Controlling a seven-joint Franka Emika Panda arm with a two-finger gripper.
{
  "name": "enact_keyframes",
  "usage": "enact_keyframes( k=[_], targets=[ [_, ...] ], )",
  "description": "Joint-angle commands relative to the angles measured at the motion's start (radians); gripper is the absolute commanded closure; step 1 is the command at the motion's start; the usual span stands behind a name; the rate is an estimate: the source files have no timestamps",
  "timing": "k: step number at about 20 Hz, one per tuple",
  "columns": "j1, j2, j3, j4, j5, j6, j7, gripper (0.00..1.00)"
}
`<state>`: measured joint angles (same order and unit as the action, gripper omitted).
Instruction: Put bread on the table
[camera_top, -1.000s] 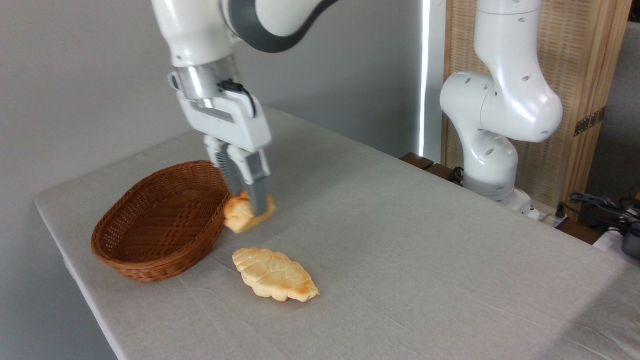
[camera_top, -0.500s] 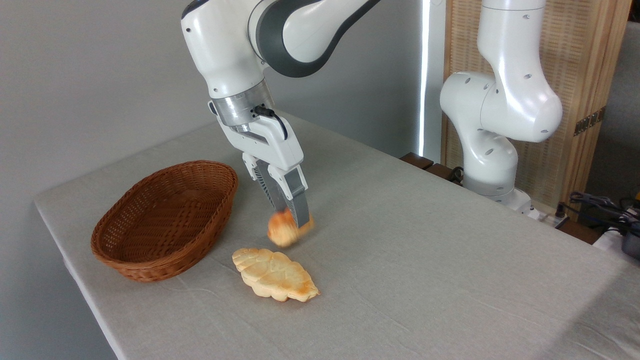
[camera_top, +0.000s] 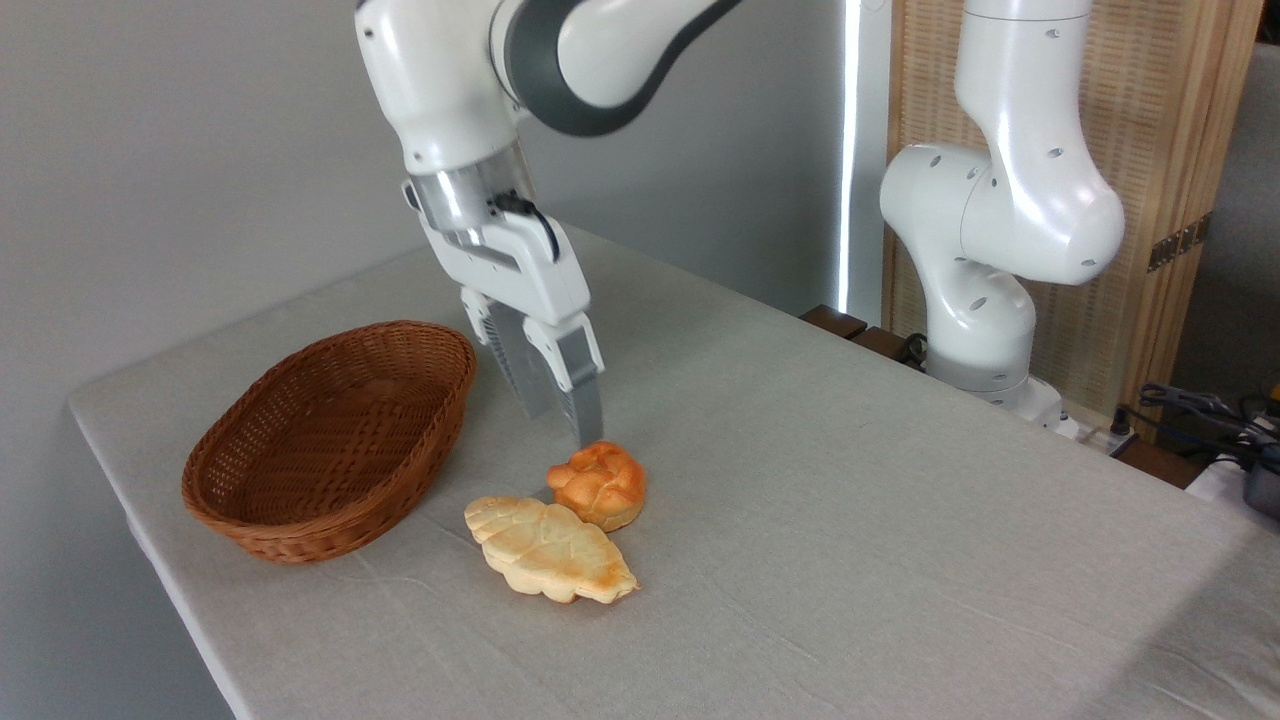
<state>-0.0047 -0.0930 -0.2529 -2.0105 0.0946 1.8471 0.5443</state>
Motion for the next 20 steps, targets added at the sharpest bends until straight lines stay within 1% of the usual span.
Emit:
enact_keyframes(
  k=[1, 2, 4, 5, 8, 12, 14, 16, 18, 20],
  targets=[
    [0.0, -0.01, 0.015, 0.099, -0.071, 0.0, -0.053, 0.0],
    [0.002, -0.01, 0.02, 0.126, -0.093, 0.0, -0.072, 0.0],
    [0.002, -0.008, 0.05, 0.185, -0.099, 0.0, -0.073, 0.0],
    [0.002, -0.008, 0.053, 0.2, -0.099, -0.006, -0.073, 0.0],
    [0.003, -0.01, 0.073, 0.202, -0.102, -0.042, -0.072, 0.0],
    [0.005, -0.002, 0.099, 0.2, -0.101, -0.043, -0.069, 0.0],
    [0.005, -0.001, 0.127, 0.202, -0.102, -0.049, -0.066, 0.0],
    [0.005, -0.002, 0.133, 0.202, -0.101, -0.052, -0.07, 0.0],
    [0.005, -0.002, 0.171, 0.202, -0.102, -0.052, -0.069, 0.0],
    [0.005, 0.007, 0.175, 0.202, -0.102, -0.051, -0.066, 0.0]
  ],
)
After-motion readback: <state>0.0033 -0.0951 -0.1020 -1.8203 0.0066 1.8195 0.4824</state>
